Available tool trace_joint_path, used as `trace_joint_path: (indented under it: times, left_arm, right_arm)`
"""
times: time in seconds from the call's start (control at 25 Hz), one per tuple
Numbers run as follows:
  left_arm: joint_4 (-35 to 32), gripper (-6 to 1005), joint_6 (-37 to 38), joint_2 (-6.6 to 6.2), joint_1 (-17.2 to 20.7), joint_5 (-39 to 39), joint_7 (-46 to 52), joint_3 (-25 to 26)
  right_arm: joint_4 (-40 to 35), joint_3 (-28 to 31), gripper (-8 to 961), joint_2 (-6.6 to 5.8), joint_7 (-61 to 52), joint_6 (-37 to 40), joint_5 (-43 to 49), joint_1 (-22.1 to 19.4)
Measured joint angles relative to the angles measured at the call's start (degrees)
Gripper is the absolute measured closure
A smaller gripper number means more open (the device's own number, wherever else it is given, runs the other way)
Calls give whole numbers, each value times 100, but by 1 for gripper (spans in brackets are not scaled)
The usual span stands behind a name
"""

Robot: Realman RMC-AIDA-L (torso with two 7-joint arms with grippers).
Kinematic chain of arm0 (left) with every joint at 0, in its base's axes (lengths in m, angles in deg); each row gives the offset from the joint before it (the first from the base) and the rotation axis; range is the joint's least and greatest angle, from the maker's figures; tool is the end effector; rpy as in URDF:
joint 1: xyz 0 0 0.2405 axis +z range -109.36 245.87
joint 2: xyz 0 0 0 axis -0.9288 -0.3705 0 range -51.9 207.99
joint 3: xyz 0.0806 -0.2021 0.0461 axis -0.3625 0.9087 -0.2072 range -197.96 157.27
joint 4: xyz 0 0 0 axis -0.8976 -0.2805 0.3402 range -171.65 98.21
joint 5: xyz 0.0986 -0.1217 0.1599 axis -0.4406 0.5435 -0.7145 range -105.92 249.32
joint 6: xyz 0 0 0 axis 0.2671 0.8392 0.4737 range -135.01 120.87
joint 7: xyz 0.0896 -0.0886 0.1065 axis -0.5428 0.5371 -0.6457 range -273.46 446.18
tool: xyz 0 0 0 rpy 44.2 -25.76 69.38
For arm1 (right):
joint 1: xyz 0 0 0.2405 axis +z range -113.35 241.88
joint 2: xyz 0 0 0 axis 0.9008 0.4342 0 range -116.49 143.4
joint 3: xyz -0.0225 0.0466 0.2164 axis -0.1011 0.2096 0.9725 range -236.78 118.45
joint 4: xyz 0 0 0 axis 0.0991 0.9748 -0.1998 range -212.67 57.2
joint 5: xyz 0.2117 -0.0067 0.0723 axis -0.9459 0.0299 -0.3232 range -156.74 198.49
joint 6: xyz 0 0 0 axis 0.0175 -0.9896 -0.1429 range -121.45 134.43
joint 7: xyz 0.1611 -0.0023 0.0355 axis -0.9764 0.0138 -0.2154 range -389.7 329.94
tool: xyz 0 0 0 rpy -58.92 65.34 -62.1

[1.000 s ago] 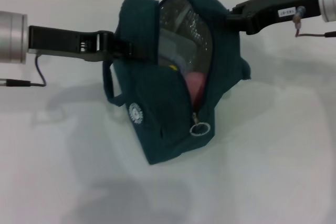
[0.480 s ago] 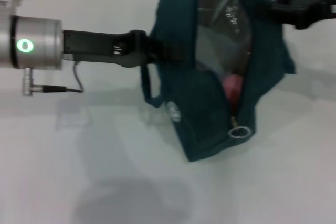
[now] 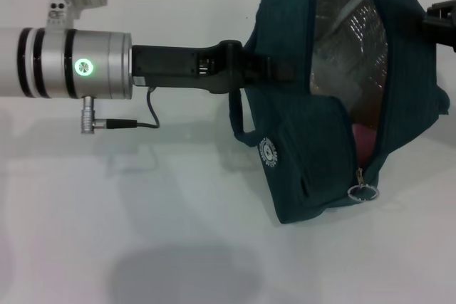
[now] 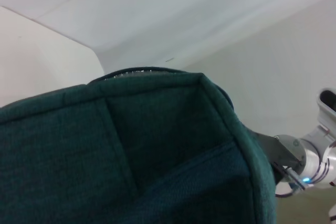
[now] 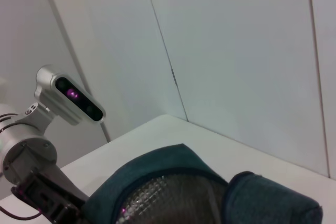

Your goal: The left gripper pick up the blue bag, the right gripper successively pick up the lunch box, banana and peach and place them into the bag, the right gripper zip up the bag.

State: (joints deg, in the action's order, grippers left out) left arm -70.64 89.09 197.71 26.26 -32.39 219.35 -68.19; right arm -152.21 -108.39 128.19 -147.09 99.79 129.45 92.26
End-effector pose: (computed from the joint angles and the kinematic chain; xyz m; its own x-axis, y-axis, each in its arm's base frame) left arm -0.1333 0.3452 -0.0200 0.3029 0.9021 0.3074 0.7394 -0.4260 0.5213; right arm 0.1515 0.3610 0.1090 0.8034 -0.3698 -0.4666 -0.5112 -0.8303 -0.2222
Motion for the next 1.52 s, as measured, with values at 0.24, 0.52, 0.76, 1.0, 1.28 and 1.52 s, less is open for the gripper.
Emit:
trace_joint_path:
  times: [0.24, 0.52, 0.76, 1.0, 1.28, 1.52]
  left_arm:
    - [88, 966, -111, 9, -17, 20, -53, -29]
    - [295, 965, -366, 6, -72, 30, -155, -92]
    - [481, 963, -471, 10, -4, 11, -175, -94]
    - [590, 958, -513, 3, 53, 12, -177, -94]
    - [595, 958, -529, -5, 143, 27, -177, -61]
    - [598, 958, -576, -5, 204, 33, -171, -55]
  right_arm:
    - [52, -23, 902, -3, 13, -32, 19, 24]
    - [298, 6, 903, -17, 31, -68, 48, 68]
    - [1258, 9, 903, -105, 297, -223, 60, 437]
    - [1638, 10, 902, -138, 767, -284, 17, 596]
    - [1624, 50, 756, -126, 921, -293, -659, 467]
    - [1736, 474, 457, -135, 1100, -132, -1082, 349]
